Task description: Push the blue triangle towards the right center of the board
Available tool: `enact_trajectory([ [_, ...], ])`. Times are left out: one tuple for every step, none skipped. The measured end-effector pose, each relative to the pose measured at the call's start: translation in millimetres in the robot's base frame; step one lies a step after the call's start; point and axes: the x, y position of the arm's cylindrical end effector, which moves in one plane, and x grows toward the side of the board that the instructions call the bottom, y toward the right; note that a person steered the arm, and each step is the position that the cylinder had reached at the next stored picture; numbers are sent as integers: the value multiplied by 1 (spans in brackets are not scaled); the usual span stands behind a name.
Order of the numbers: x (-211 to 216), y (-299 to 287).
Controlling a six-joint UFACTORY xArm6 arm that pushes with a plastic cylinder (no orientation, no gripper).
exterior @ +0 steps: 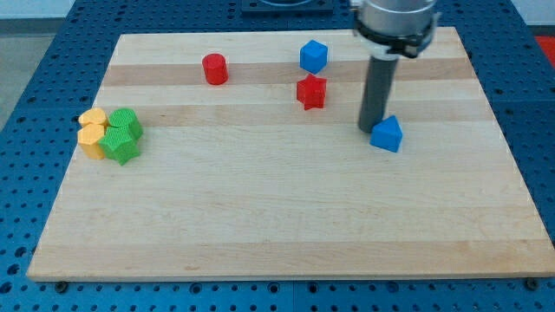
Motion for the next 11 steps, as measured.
enact_trajectory([
  [0,13],
  [5,-41],
  [34,-51],
  [40,-32],
  [40,-12],
  [40,-1],
  [40,7],
  [33,16],
  [17,26],
  [8,30],
  [8,-29],
])
